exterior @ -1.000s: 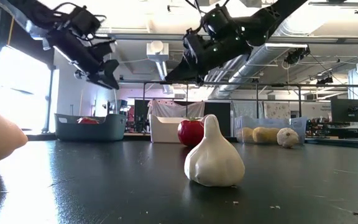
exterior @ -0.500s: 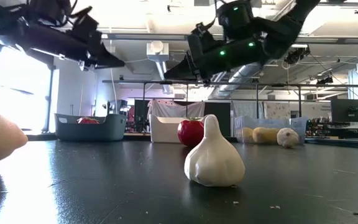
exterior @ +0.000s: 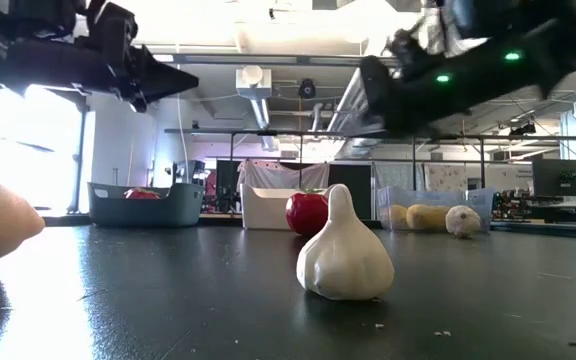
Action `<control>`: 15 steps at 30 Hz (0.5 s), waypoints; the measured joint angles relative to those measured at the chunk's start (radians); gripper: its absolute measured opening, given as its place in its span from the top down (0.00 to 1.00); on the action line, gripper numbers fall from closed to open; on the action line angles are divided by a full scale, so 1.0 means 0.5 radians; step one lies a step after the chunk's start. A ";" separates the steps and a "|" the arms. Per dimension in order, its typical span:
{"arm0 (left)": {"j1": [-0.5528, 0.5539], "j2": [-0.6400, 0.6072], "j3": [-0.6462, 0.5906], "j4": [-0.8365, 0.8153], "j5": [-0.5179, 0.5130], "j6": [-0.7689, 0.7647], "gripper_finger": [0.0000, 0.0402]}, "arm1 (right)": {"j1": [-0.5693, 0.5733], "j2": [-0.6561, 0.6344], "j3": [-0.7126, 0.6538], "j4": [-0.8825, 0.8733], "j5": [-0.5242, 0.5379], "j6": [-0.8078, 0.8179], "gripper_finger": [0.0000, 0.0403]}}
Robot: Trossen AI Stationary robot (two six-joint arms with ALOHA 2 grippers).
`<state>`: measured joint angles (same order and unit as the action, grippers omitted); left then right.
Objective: Sort produce into baskets
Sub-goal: Put the top white garlic into the white bin
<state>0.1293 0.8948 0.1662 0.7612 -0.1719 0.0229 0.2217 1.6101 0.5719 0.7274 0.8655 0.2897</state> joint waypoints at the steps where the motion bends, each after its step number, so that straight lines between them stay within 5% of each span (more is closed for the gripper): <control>1: -0.013 -0.001 -0.013 0.026 -0.003 -0.018 1.00 | 0.043 -0.056 -0.039 -0.077 0.154 0.092 1.00; 6: -0.049 0.006 -0.017 0.038 -0.014 -0.037 1.00 | 0.153 -0.329 -0.170 -0.735 0.583 0.879 1.00; 10: -0.052 0.006 -0.017 0.050 -0.043 -0.027 1.00 | 0.126 -0.466 -0.195 -1.363 0.516 1.526 0.99; 15: -0.052 0.007 -0.017 0.047 -0.044 -0.024 1.00 | 0.039 -0.502 -0.195 -1.838 0.259 1.929 0.88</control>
<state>0.1032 0.8982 0.1577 0.7845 -0.1940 0.0109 0.2413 1.3593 0.4744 -0.1918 0.9950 1.2544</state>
